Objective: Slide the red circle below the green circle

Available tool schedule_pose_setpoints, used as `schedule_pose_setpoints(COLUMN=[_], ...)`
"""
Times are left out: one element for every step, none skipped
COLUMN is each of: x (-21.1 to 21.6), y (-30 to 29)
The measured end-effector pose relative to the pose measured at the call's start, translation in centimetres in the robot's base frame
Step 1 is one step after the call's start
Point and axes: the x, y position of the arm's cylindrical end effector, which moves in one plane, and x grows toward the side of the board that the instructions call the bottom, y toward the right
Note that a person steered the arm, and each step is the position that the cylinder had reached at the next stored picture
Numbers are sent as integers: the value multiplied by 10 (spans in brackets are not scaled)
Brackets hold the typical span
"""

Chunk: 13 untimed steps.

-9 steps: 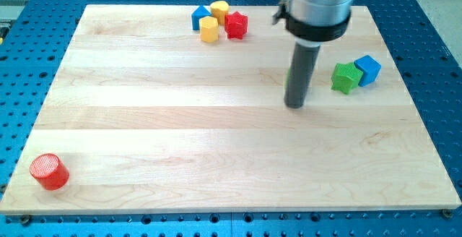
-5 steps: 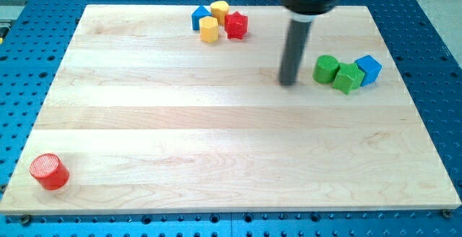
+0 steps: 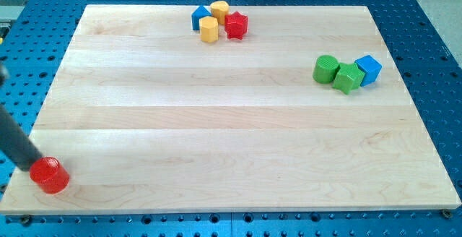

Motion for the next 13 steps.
schedule_pose_setpoints(x=[9, 33, 33, 36, 49, 25, -15, -20, -13, 12, 18, 18, 18], y=[-5, 22, 27, 0, 43, 63, 98, 119, 92, 65, 65, 64, 67])
